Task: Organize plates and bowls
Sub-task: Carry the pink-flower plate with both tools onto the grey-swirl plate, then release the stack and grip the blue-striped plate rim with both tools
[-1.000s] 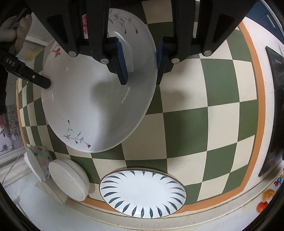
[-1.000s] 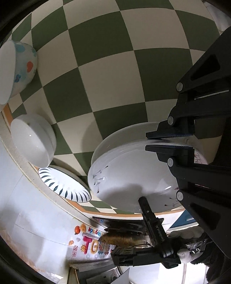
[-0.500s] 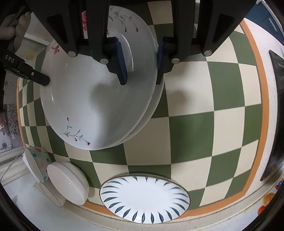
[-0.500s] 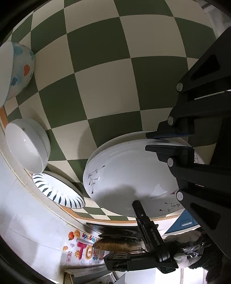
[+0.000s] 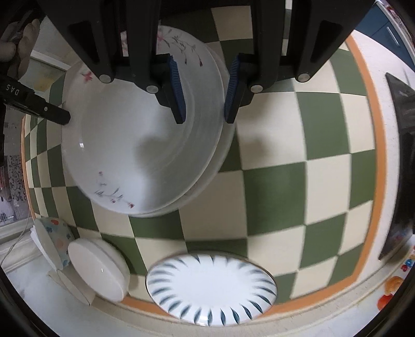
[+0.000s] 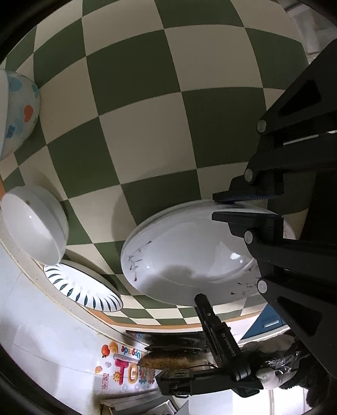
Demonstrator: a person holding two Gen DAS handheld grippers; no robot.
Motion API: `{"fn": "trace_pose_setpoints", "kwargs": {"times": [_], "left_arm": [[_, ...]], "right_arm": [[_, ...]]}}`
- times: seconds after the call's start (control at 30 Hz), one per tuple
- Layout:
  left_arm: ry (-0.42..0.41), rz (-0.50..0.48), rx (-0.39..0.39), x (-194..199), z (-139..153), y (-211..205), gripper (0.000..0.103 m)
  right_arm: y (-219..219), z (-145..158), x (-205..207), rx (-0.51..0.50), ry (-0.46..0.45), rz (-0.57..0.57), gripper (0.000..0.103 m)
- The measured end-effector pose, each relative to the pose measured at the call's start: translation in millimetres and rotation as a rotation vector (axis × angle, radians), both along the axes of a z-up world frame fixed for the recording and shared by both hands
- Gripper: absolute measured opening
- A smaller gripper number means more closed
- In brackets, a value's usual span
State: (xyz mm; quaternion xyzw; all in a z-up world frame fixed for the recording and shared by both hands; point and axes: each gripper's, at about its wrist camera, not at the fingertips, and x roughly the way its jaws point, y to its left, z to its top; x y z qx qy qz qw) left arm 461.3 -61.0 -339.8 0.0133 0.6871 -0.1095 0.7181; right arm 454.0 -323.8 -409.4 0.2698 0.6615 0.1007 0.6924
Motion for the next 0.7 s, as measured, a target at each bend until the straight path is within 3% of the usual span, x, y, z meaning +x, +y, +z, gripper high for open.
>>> {"fn": "trace_pose_setpoints", "kwargs": {"times": [0.3,0.4,0.43,0.53,0.7], "left_arm": [[-0.131,0.077,-0.048,29.0,62.5,11.0,0.029],[-0.176,0.115,-0.025,54.4,76.9,17.3,0.031],[-0.183,0.129,-0.023,64.2,78.8,18.1,0.031],[-0.191,0.181,-0.013,98.4,78.1,32.0,0.031],[-0.137,0.247,-0.001,142.6,53.8,53.0,0.031]], "right_arm": [[2.1,57.6,28.7,0.014,-0.097,-0.005,0.012],[12.1,80.7,54.5,0.018,-0.151,0.018,0.024],[16.9,88.5,66.8,0.016,-0.171,0.027,0.032],[29.7,105.8,104.6,-0.018,-0.231,0.050,0.040],[50.3,105.5,180.0,-0.050,-0.241,0.100,0.041]]}}
